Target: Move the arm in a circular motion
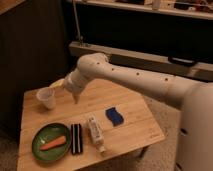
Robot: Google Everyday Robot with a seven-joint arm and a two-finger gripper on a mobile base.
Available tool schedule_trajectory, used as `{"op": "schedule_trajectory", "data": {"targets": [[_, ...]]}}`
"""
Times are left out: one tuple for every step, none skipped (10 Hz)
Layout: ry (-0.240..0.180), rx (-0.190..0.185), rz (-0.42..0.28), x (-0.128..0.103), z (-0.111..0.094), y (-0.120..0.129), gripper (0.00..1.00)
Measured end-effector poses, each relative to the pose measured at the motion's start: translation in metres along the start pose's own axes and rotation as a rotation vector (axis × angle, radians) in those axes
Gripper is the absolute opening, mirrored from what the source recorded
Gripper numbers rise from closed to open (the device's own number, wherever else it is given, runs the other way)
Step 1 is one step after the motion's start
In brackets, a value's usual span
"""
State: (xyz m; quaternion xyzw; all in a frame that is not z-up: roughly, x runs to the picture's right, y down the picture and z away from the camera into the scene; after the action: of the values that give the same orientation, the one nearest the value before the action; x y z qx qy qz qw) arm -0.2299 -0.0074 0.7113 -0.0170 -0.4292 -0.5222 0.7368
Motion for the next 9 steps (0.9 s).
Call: {"op": "schedule_trajectory", "data": {"targets": [[0.008, -0.013, -0.005, 0.02, 0.005, -0.006, 0.8], [0.027, -0.029, 0.007, 0.046, 0.011, -0.009, 0.8], [0.045, -0.038, 0.036, 0.063, 0.016, -0.009, 0.8], [0.062, -0.043, 0.068, 0.075, 0.018, -0.003, 0.8], [0.083, -0.043, 0.105, 0.087, 0.018, 0.007, 0.8], [0.095, -0.042, 0.128, 0.093, 0.015, 0.017, 0.8], [0.108, -0.042, 0.152, 0.098, 0.011, 0.031, 0.8], [0.124, -0.041, 0.183, 0.1, 0.002, 0.051, 0.8], [0.139, -0.038, 0.209, 0.099, -0.009, 0.072, 0.8]]}}
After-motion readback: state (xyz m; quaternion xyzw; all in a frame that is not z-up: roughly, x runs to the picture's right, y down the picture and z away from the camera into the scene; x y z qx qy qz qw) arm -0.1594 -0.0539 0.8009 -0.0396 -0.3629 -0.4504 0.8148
